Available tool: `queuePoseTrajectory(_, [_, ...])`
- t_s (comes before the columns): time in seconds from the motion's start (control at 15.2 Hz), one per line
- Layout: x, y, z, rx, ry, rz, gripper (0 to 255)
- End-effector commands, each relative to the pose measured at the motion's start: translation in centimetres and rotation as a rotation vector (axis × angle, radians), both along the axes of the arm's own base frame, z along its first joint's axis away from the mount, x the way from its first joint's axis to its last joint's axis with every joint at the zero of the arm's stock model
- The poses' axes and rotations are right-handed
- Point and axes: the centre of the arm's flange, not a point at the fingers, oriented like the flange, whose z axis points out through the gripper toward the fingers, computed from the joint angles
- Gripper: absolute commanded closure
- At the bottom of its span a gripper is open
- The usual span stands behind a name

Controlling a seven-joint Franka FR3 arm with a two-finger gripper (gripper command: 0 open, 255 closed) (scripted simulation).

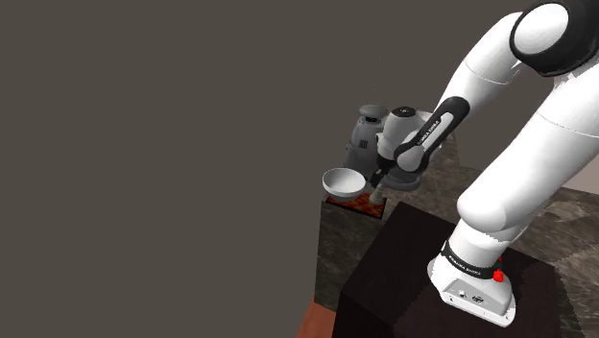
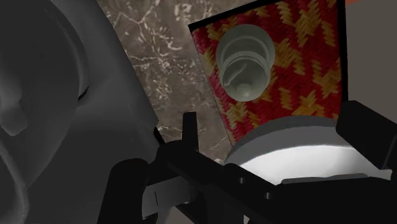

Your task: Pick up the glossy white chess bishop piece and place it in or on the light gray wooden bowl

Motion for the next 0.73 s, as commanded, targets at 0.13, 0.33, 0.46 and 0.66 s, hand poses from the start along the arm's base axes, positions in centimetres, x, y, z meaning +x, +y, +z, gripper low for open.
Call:
queuePoseTrajectory(0.13, [0.0,-0.7,-2.6,-0.001,-0.004,0.001,0])
queuePoseTrajectory(0.33, [0.2,-1.1,-4.2,-0.001,-0.004,0.001,0])
queuePoseTrajectory(0.46, [0.3,-1.2,-5.0,-0.001,-0.004,0.001,0])
queuePoseTrajectory(0.66, [0.3,-1.2,-5.0,-0.001,-0.004,0.001,0])
